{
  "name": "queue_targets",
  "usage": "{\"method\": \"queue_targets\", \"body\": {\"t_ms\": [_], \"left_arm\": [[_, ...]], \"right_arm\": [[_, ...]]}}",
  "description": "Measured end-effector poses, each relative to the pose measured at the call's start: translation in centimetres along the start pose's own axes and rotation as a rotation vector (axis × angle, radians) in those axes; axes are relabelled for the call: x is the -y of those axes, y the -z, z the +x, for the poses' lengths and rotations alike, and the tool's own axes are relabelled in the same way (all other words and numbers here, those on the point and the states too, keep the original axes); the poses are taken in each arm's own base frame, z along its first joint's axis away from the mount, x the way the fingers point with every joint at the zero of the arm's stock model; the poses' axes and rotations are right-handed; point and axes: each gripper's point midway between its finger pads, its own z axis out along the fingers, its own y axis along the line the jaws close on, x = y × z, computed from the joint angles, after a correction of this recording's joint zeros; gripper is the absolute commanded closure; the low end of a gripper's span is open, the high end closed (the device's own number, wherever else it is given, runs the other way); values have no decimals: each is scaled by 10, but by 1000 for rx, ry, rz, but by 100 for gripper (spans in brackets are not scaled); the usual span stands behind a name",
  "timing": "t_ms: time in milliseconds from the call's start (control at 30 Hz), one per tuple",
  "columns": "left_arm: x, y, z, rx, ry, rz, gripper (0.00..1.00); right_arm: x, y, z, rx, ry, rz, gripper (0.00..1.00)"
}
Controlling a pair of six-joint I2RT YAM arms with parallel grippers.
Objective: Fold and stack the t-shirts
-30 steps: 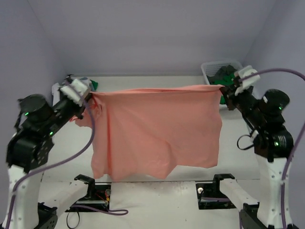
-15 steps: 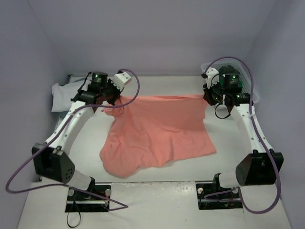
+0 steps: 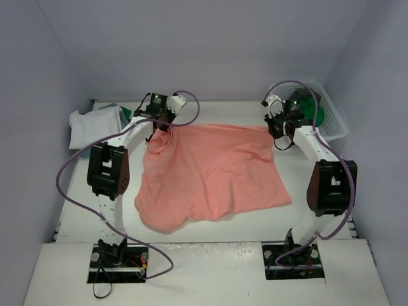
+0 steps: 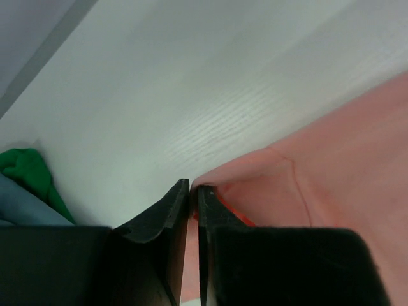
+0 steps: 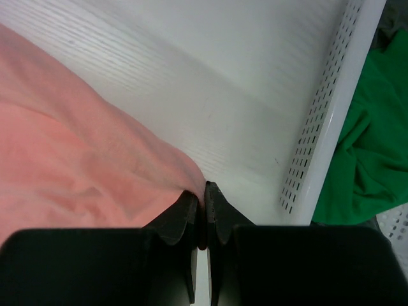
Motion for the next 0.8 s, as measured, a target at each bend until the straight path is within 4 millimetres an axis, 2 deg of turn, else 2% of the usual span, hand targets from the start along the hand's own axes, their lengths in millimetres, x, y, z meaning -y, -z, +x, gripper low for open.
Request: {"method": "queue_targets", "body": {"t_ms": [33, 67, 133, 167, 233, 267, 367, 500, 567, 600, 633, 667, 800], "left_arm": [[-4, -5, -1, -1, 4, -21, 88], [-10, -10, -2, -3, 9, -47, 75], [-18, -15, -4, -4, 20, -90, 62], [-21, -17, -4, -5, 26, -108, 56], [-27, -19, -6, -4, 44, -141, 42], [-30, -21, -8, -2, 52, -153, 41], [-35, -21, -10, 1, 74, -181, 40], [-38, -19, -11, 4, 82, -201, 40], [-39, -16, -13, 9, 87, -204, 40], [-38, -12, -12, 13, 91, -203, 40], [-36, -7, -11, 14, 94, -200, 40], [-35, 0, -10, 16, 98, -198, 40], [-28, 30, -8, 35, 113, -182, 41]], "right_arm": [[2, -7, 4, -14, -8, 13, 100], [4, -15, 9, -31, -17, 29, 96], [7, -28, 20, -67, -36, 58, 82], [8, -33, 26, -87, -44, 72, 71], [11, -42, 34, -117, -52, 106, 60], [11, -45, 36, -125, -51, 122, 55], [17, -45, 36, -137, -52, 180, 53], [22, -44, 28, -116, -46, 228, 56], [17, -40, 27, -108, -35, 226, 69], [13, -37, 26, -102, -26, 215, 73], [6, -33, 24, -92, -17, 198, 84], [-1, -31, 22, -84, -2, 180, 89], [-41, -29, 8, -57, 70, 84, 94]]}}
